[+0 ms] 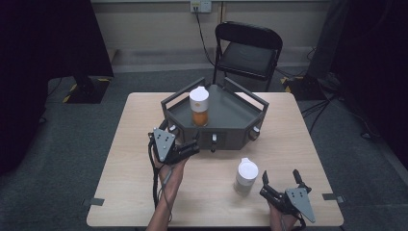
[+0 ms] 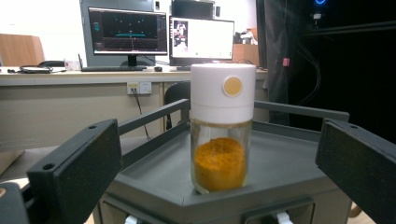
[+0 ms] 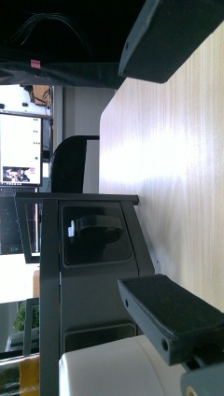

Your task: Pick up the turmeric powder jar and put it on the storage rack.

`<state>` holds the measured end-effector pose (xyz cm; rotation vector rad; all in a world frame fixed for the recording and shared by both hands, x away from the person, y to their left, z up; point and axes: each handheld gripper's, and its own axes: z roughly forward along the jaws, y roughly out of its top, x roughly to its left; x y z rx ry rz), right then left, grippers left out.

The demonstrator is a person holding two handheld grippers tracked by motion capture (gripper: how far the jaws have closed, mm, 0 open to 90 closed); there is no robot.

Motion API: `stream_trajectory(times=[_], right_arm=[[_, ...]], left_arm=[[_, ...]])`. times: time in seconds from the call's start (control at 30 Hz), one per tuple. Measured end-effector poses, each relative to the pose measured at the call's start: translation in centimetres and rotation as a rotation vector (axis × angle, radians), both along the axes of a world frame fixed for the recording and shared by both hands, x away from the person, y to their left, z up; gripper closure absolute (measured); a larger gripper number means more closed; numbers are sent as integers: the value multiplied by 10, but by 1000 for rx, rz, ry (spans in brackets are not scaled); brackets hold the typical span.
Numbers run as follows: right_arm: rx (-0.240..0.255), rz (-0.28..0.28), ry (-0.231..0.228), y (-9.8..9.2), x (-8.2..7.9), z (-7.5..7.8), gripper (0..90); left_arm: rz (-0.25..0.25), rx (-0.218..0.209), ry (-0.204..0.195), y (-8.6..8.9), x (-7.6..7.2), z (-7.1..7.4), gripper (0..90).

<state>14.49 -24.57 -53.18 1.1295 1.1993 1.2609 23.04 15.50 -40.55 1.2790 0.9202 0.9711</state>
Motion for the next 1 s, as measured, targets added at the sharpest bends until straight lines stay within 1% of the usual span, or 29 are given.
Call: stream_trajectory(times=[0.07,0.13,0.2,0.23,0.3,0.37,0.43,0.53,0.57,0.63,0.73,0.83,0.93,1.0], right_arm=[[0,0,0,0,0,0,1],[0,0,0,0,0,0,1],[0,-1,0,0,0,0,1],[0,-1,0,0,0,0,1],[0,-1,0,0,0,0,1],[-1,-1,0,0,0,0,1],[0,0,1,0,0,0,1],[0,0,0,0,0,0,1],[0,0,0,0,0,0,1],[-1,0,0,0,0,0,1],[-1,0,0,0,0,0,1],[-1,0,0,0,0,0,1],[-1,0,0,0,0,0,1],[-1,0,0,0,0,0,1]], left_arm=[[2,0,-5,3,-3,-3,0],[3,-3,0,7,-6,-3,0],[5,-5,-7,10,-10,-5,0],[1,-13,-12,12,-11,-6,0],[-6,-22,-13,15,-13,-5,0],[4,-27,-26,16,-17,-5,0],[2,-34,-32,18,-21,-4,0],[10,-26,-48,18,-28,-5,0],[9,-25,-49,18,-29,-5,0],[8,-20,-39,19,-31,-5,0],[24,-23,-44,20,-36,-11,0],[39,-24,-40,21,-41,-16,0],[48,-30,-44,23,-46,-25,0],[68,-30,-34,22,-49,-29,0]])
